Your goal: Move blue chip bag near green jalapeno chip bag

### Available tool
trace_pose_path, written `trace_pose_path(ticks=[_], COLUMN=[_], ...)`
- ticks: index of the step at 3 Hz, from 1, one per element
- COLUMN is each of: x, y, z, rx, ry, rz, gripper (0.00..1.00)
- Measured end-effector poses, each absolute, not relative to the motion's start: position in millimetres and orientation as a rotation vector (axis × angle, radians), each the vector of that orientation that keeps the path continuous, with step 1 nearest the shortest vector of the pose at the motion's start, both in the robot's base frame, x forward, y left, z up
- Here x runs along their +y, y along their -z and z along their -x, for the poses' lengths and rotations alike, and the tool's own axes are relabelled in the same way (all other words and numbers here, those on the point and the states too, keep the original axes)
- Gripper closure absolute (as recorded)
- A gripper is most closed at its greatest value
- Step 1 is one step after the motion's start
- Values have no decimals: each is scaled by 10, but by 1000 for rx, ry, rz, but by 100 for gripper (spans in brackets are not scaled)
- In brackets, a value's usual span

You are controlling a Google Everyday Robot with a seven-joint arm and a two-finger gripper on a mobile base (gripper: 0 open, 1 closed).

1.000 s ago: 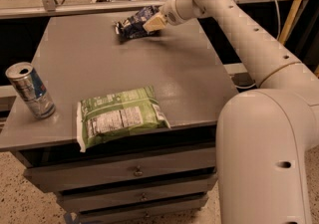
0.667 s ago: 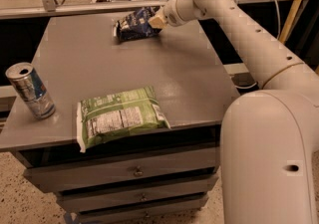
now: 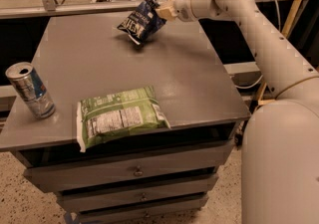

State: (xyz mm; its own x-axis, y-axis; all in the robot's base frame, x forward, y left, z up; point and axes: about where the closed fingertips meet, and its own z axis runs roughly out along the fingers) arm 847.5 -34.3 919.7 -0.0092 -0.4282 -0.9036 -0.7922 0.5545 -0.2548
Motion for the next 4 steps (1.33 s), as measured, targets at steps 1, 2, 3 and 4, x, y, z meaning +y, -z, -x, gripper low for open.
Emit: trace_pose_path(ticks=[1, 2, 3, 4], x=[-483, -581, -610, -555], y=[-9581, -9897, -10023, -10053], z=[-8354, -8080, -7794, -7367], rx=[1565, 1485, 1414, 1385], ry=[-322, -282, -292, -355], rz=[1077, 1127, 1156, 1190], gripper=[100, 100, 100, 100])
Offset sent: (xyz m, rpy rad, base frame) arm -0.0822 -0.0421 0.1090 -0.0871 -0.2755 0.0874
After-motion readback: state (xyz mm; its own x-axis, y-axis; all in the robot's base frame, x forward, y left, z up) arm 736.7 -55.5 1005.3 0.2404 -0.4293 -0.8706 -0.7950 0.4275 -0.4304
